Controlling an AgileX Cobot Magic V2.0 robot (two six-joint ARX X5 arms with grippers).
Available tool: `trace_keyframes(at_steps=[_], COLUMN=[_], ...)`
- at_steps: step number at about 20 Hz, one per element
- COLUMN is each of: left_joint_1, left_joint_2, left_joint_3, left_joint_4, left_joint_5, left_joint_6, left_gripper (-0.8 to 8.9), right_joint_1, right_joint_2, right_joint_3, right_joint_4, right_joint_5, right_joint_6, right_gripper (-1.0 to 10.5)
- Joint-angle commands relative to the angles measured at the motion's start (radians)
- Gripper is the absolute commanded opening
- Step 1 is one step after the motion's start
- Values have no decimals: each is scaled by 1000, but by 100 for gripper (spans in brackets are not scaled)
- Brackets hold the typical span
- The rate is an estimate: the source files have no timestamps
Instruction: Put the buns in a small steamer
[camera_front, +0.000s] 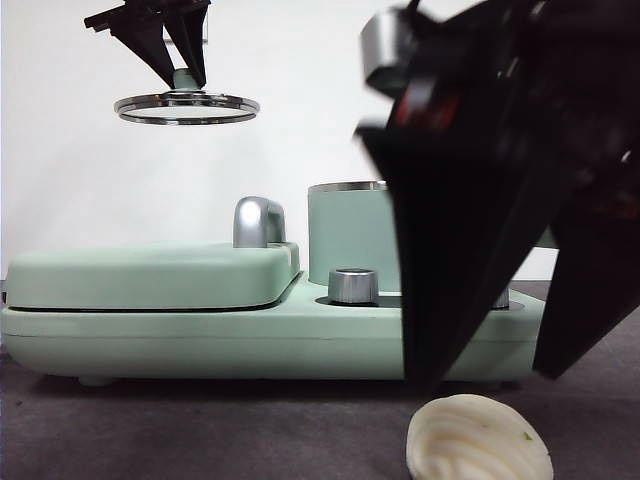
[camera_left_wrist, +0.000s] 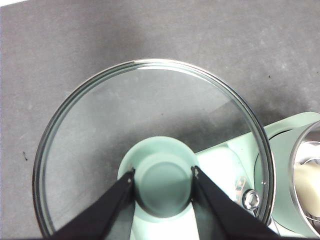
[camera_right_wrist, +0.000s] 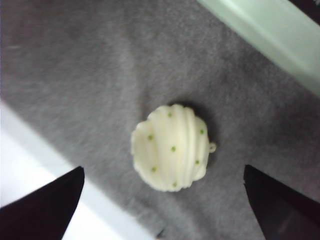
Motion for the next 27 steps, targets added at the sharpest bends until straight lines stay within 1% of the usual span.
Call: trace_keyframes(at_steps=[1,4,9,11,12,15,17,19,21,23,25,27], left_joint_1=[-4,-4,-4,-4,-4,-4,-4,-4,-4,-5,-6,-7], left_joint_2=[2,2,2,2,2,2,2,2,2,3,3,3], left_joint_3=[37,37,37,37,37,37,37,37,37,37,37,37], left_joint_4=[16,16,16,16,16,16,15,15,16,16,16,16], left_joint_5=[5,5,5,5,5,5,5,5,5,5,5,5], left_joint_6=[-8,-8,-8,-8,-8,-11,-11,-11,-11,-11,-11,-11], left_gripper=[79,79,79,79,79,79,79,79,79,79,79,79], right_joint_1=[18,18,18,18,18,13,8,-6,-37,-90,-163,-245], right_joint_2=[55,108,166,172,172,170,169,169,170,182,222,296], right_joint_3=[3,3,3,3,3,40,124,251,404,566,726,885], right_joint_4=[19,41,61,71,81,51,-50,-194,-329,-425,-505,-572], right_joint_5=[29,42,31,31,27,-14,-15,-10,4,45,71,78], right_joint_6=[16,16,16,16,16,16,14,-7,-50,-108,-172,-233], right_gripper=[488,461,316,186,142,138,138,138,138,138,138,138])
